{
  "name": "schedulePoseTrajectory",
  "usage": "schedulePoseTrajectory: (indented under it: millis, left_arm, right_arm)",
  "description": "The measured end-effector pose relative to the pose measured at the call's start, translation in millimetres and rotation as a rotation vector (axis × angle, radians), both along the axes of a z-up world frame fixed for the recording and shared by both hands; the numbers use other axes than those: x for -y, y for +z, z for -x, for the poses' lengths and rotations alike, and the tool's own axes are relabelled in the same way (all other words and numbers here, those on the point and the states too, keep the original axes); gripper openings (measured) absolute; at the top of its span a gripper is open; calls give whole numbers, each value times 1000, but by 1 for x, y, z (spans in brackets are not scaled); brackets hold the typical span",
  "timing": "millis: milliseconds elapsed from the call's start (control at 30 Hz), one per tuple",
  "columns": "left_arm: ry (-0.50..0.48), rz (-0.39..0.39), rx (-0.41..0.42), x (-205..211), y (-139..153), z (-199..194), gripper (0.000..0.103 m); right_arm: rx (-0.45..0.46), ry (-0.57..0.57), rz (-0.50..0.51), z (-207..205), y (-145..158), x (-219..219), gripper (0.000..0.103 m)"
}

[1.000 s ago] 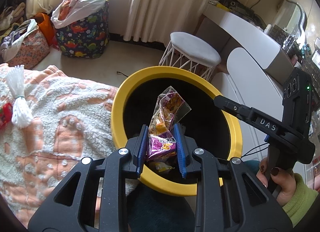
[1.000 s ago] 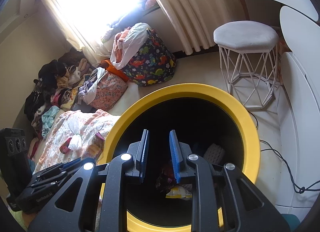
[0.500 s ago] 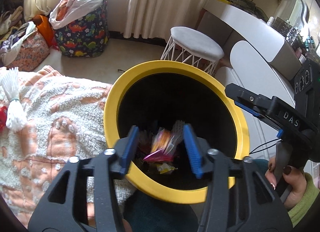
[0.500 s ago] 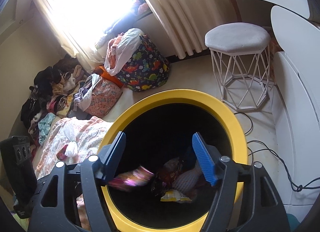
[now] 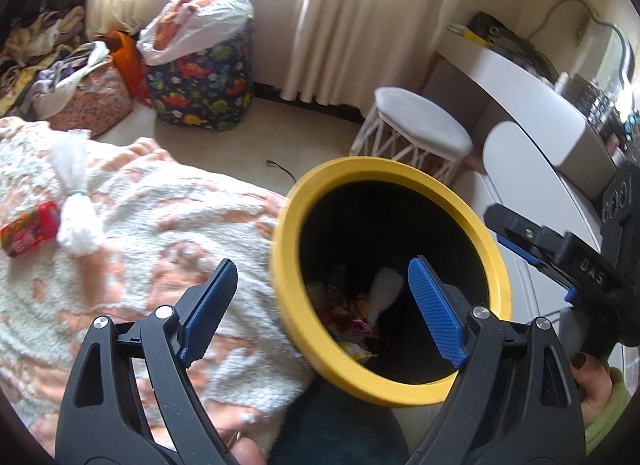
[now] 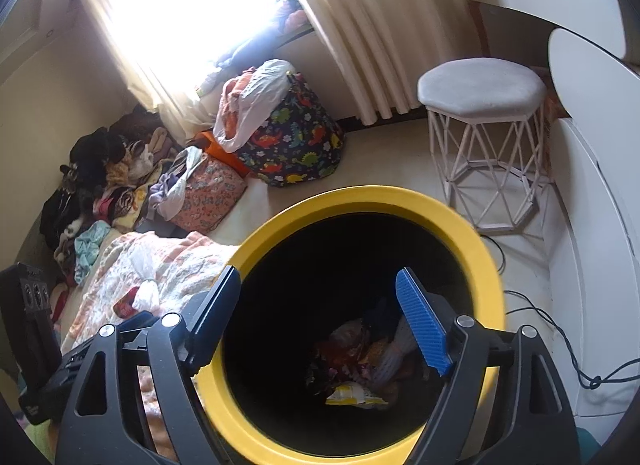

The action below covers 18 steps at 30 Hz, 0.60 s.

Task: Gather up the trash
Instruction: 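Move both open grippers back to the red tube and foam net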

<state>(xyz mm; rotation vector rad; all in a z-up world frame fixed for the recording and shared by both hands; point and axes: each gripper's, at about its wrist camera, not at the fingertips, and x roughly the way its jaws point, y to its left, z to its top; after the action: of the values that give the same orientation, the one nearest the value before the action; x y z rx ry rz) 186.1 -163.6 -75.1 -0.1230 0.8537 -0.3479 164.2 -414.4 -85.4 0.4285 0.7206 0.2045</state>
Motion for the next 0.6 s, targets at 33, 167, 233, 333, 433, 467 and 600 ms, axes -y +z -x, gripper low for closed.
schedulePoseTrajectory:
  millis: [33, 167, 233, 333, 433, 467, 600]
  left_arm:
    - [14, 1, 3, -5, 1, 0, 79]
    - [90, 17, 10, -35, 3, 1, 79]
    - [128, 24, 12, -50, 3, 2, 79]
    - [179, 33, 14, -71, 3, 3, 79]
    - [230, 42, 17, -95, 3, 4, 79]
    - [251, 46, 17, -105, 2, 5, 79]
    - [309, 60, 13, -134, -1, 6, 79]
  right_arm:
    - [4, 15, 0, 0, 1, -5, 78]
    - [15, 83, 9, -3, 6, -29, 78]
    - [16, 117, 15, -4, 8, -41, 78]
    - [18, 175, 29, -7, 10, -65, 78]
    - [18, 232, 44, -10, 13, -90, 78]
    - [17, 251, 46, -11, 13, -98, 78]
    - [10, 323, 64, -18, 13, -132, 78]
